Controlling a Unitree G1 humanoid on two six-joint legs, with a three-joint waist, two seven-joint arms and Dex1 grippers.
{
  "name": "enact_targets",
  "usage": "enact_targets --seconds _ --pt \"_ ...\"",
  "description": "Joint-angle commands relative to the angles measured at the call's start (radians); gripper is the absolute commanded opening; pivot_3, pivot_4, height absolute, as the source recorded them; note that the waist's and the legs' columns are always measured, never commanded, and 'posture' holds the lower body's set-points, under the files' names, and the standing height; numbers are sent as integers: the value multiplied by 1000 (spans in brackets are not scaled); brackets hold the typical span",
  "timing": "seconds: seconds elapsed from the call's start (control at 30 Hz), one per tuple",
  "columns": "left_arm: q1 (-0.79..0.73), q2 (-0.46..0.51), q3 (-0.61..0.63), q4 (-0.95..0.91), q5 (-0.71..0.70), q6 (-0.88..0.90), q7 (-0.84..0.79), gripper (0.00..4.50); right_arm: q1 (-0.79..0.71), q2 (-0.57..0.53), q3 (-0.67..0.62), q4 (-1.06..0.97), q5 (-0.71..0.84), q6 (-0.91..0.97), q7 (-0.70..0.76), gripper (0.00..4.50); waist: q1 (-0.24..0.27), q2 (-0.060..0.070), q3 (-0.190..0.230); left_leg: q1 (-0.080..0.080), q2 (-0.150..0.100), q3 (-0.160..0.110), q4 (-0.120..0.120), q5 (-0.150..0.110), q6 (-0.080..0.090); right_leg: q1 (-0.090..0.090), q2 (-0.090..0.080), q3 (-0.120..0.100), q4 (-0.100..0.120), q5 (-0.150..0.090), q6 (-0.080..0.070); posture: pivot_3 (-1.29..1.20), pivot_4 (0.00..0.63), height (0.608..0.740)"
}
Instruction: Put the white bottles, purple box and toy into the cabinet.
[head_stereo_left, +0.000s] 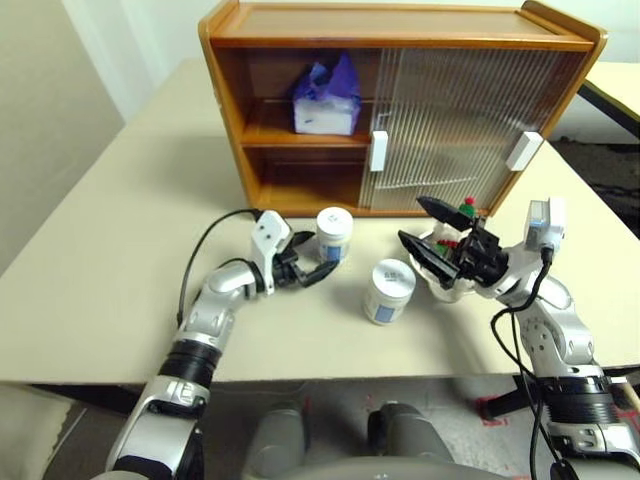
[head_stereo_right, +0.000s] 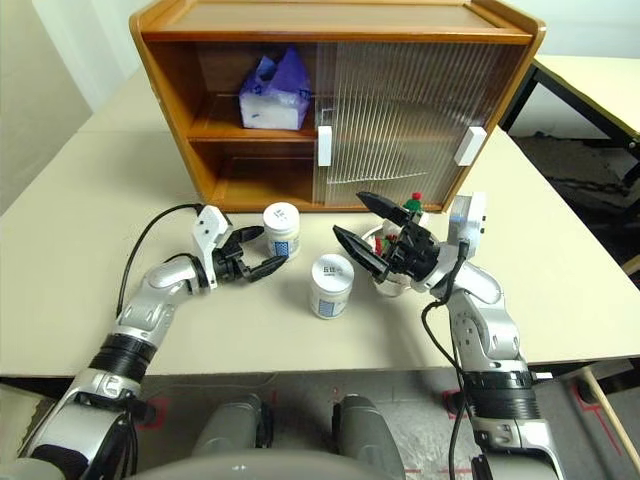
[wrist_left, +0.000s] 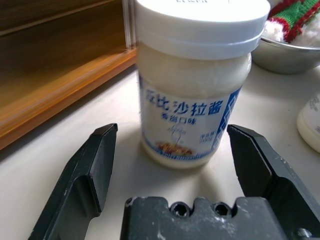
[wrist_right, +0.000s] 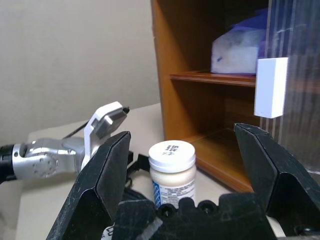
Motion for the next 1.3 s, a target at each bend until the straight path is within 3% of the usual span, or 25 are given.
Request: enact_targets --seconds 0.03,0.33,0.4,0.5,0.93,1.3 --pt "-31 -13 -19 62 37 -49 2 4463 -13 12 -26 -8 36 -2 -14 4500 -1 0 0 0 0 0 0 0 0 0 0 0 0 0 0 77 0 740" --pt "-100 -78 -24 190 67 -79 33 4463 -28 36 -42 -1 29 -27 -57 4500 -3 0 0 0 0 0 1 0 0 0 1 0 0 0 1 56 0 740" --pt "-104 -85 -21 202 61 -82 24 4085 -23 37 -36 -6 24 -25 -55 4500 -7 0 0 0 0 0 1 0 0 0 1 0 0 0 1 53 0 740" --pt "-107 -87 -22 210 59 -81 13 3137 -17 38 -32 -9 21 -25 -54 4500 -17 0 0 0 0 0 1 0 1 0 1 0 0 0 1 47 0 740" --pt "-193 -77 146 165 -17 -36 153 3116 -15 37 -8 4 7 -30 -35 4500 -23 0 0 -1 0 -1 2 0 1 0 1 0 1 2 2 66 0 740" --pt "-398 -106 150 467 56 -39 240 3116 -9 53 3 -24 19 -23 -42 4500 -22 0 0 -2 -1 -1 2 1 1 0 1 0 0 2 2 44 0 740"
